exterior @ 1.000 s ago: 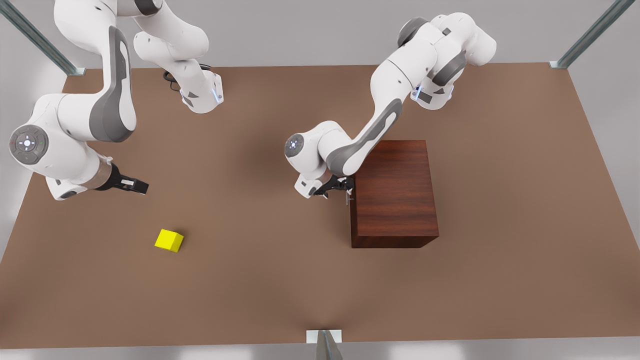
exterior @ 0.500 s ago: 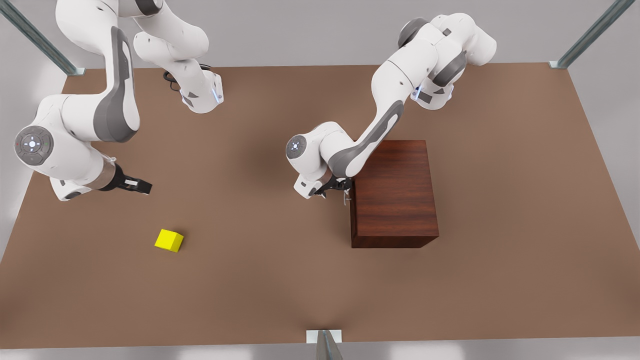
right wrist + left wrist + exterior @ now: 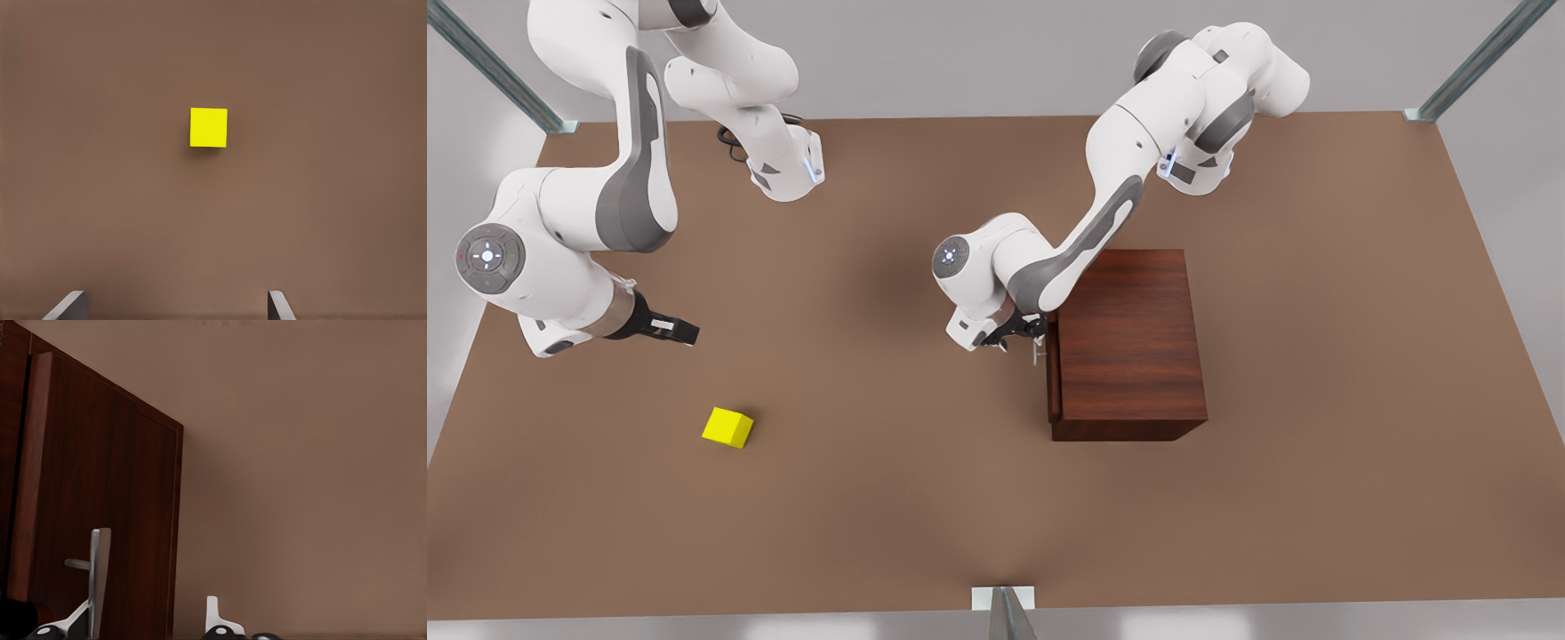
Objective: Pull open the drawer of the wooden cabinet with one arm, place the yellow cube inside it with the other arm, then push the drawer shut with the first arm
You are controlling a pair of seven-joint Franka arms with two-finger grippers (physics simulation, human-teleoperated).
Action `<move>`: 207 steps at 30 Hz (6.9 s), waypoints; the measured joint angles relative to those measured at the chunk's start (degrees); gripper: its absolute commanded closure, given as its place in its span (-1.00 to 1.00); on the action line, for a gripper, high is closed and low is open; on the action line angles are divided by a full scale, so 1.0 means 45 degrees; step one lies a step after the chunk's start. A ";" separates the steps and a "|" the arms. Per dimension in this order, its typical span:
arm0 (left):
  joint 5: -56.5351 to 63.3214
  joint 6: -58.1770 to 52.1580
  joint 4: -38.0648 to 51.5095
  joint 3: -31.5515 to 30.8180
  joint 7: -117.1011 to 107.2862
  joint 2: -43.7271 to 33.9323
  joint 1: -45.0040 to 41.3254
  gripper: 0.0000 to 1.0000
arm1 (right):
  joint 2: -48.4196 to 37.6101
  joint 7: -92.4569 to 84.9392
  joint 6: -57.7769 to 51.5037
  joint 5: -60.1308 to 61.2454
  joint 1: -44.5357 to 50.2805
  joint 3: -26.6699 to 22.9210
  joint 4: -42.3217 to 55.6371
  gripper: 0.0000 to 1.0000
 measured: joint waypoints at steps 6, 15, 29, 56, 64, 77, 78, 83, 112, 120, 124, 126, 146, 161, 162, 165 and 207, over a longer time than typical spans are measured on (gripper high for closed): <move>-0.0260 -0.0149 0.0046 0.0068 -0.0021 -0.0038 0.0055 -1.00 | 0.0015 0.0011 0.0000 0.0000 -0.0002 0.0000 0.0000 -1.00; -0.0276 -0.0193 0.0090 0.0076 -0.0053 -0.0106 0.0009 -1.00 | 0.0019 0.0023 0.0000 0.0000 -0.0002 0.0000 0.0000 -1.00; -0.0350 0.0037 0.0552 -0.0087 -0.0079 0.0032 -0.0327 -1.00 | 0.0019 0.0022 0.0000 0.0000 0.0005 0.0000 0.0000 -1.00; -0.0924 0.1468 0.0509 -0.0048 -0.0299 0.0263 -0.0436 -1.00 | 0.0117 0.0022 0.0000 -0.0002 0.0102 0.0000 0.0000 -1.00; -0.0911 0.1706 0.0553 -0.0068 -0.0474 0.0299 -0.0593 -1.00 | 0.0117 0.0022 0.0000 -0.0001 0.0096 0.0000 0.0000 -1.00; -0.0645 0.1603 0.0810 0.0406 -0.0681 0.0478 -0.1205 -1.00 | 0.0117 0.0022 0.0000 0.0000 0.0096 0.0000 0.0000 -1.00; -0.0631 0.1547 0.0889 0.0464 -0.0691 0.0533 -0.1281 -1.00 | 0.0117 0.0022 0.0000 0.0000 0.0096 0.0000 0.0000 -1.00; -0.0612 0.1280 0.1454 0.0643 -0.0742 0.0891 -0.1621 -1.00 | 0.0117 0.0022 0.0000 0.0000 0.0096 0.0000 0.0000 -1.00; -0.0696 0.0902 0.2108 0.0765 -0.1084 0.1136 -0.2009 -1.00 | 0.0129 0.0030 0.0000 -0.0019 0.0095 0.0000 0.0000 -1.00; -0.0719 0.1123 0.2117 0.0762 -0.1121 0.1164 -0.2030 -1.00 | 0.0137 0.0027 0.0000 -0.0020 0.0096 0.0000 0.0000 -1.00; -0.0725 0.1290 0.2159 0.0769 -0.1139 0.1167 -0.2041 -1.00 | 0.0137 0.0026 0.0000 -0.0020 0.0096 0.0000 0.0000 -1.00; -0.0727 0.1323 0.2190 0.0758 -0.1147 0.1169 -0.2050 -1.00 | 0.0137 0.0026 0.0000 -0.0020 0.0096 0.0000 0.0000 -1.00; -0.4578 -0.5340 -0.1581 0.1224 0.3404 -0.7518 0.7066 -1.00 | 0.2272 0.1207 0.0449 0.0047 0.1002 -0.0032 0.1542 -1.00; -0.6750 -0.3516 -0.3332 0.1301 0.8825 -0.8256 0.7885 -1.00 | 0.3987 0.2393 0.4543 0.1169 -0.0338 -0.0100 -0.1184 -1.00; -0.6738 -0.3525 -0.3344 0.1304 0.9070 -0.8256 0.7928 -1.00 | 0.4025 0.2442 0.4868 0.1231 -0.0462 -0.0102 -0.1339 -1.00; -0.6725 -0.3587 -0.3637 0.1323 0.9726 -0.8418 0.7973 -1.00 | 0.4088 0.2560 0.5880 0.1339 -0.0743 -0.0077 -0.2026 -1.00; -0.6661 -0.4262 -0.4860 0.1811 1.2393 -0.9393 0.6808 -1.00 | 0.5383 0.2599 1.0851 0.1414 -0.1154 0.0168 -0.3690 -1.00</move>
